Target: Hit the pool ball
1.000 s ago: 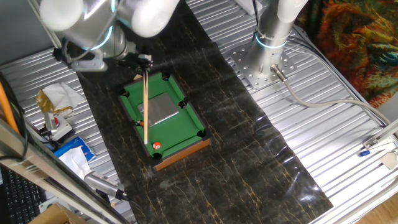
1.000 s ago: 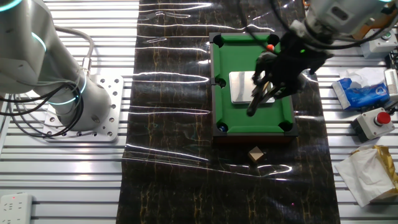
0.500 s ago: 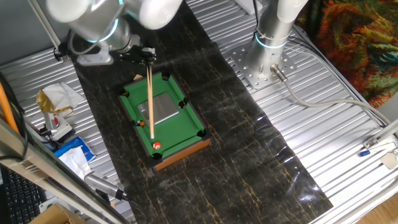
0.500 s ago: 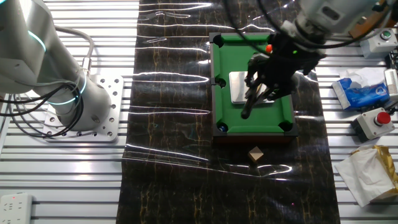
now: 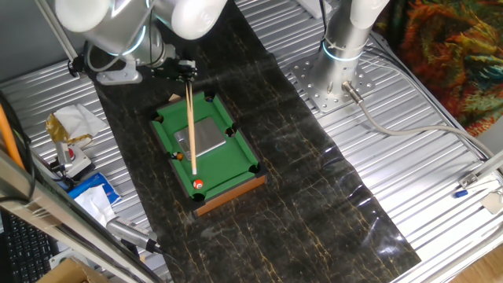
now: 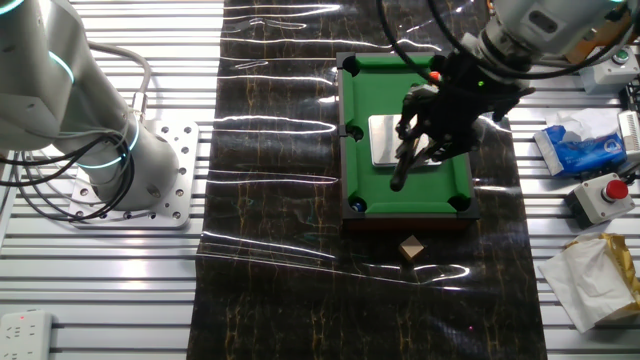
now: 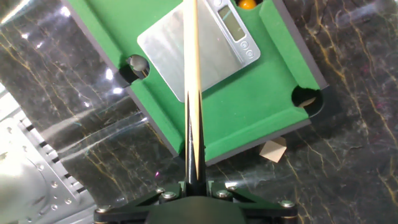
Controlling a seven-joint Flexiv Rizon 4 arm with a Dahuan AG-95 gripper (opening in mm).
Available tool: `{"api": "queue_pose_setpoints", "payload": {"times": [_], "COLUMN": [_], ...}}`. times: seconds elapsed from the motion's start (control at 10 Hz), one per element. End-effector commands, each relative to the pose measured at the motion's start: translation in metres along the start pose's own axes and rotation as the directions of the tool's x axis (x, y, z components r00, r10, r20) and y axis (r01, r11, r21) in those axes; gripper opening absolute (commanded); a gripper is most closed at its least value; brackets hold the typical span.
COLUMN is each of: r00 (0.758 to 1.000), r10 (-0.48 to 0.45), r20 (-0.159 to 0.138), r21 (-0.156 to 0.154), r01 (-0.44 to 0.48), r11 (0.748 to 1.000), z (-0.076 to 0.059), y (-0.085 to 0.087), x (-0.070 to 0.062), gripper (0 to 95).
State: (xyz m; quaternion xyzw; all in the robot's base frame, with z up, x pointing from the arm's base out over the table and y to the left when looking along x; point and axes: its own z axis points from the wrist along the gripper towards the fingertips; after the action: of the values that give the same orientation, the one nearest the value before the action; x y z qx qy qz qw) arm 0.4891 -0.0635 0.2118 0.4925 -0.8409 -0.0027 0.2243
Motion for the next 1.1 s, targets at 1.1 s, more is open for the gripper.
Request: {"api": "queue_pose_setpoints", "payload": {"times": [1.1], "r00": [0.999], "r10": [0.011], "r20": [0.044], "r21": [0.072], "r01": [-0.014], "r11": [0.997], "z": [0.0011], "y": [0.0045], "x": [0.0085], "gripper": [0.0]}}
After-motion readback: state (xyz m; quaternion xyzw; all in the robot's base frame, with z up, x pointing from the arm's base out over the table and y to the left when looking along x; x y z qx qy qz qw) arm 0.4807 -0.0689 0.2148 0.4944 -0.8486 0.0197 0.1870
